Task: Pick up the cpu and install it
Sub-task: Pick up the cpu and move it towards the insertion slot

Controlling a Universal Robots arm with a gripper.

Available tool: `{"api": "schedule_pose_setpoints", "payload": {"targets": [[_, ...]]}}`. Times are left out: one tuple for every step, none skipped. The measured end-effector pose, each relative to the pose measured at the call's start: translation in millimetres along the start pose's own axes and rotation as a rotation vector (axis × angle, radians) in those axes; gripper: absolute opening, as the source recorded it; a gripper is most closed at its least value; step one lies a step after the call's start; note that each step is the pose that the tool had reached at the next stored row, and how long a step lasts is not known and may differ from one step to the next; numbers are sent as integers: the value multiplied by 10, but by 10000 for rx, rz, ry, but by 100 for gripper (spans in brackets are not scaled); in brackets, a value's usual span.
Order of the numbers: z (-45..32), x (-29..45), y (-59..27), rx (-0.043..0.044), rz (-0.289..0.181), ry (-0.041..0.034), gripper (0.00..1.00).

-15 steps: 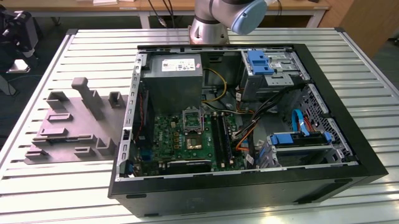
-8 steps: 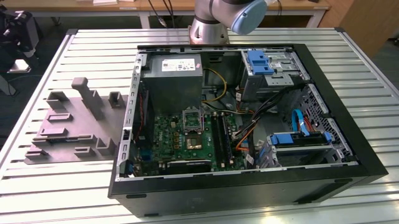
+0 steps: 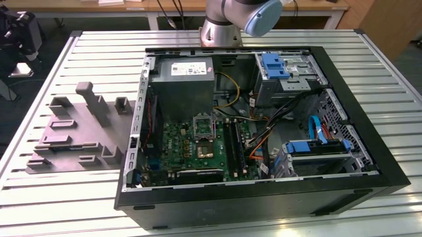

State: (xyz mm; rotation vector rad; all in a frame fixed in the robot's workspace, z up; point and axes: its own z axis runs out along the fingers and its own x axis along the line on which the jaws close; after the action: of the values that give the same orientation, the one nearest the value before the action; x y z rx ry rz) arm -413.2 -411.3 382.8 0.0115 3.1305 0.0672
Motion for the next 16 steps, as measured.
{"api": "schedule_pose_setpoints", "payload": {"targets": [[0, -2, 0, 0, 0, 0, 47], [0, -4, 0, 0, 0, 0, 47], [0, -7, 0, 0, 0, 1, 47], [0, -9, 0, 0, 0, 0, 47], [0, -12, 0, 0, 0, 0, 47], [0, -15, 0, 1, 0, 1, 47], [0, -18, 0, 1, 0, 1, 47], [0, -21, 0, 0, 0, 0, 47], [0, -24, 0, 0, 0, 0, 47], [0, -27, 0, 0, 0, 1, 47], [0, -31, 0, 1, 0, 1, 47], [0, -34, 0, 1, 0, 1, 47], [0, -37, 0, 0, 0, 0, 47], [1, -40, 0, 0, 0, 0, 47], [0, -43, 0, 1, 0, 1, 47], [0, -46, 0, 0, 0, 0, 47]]}}
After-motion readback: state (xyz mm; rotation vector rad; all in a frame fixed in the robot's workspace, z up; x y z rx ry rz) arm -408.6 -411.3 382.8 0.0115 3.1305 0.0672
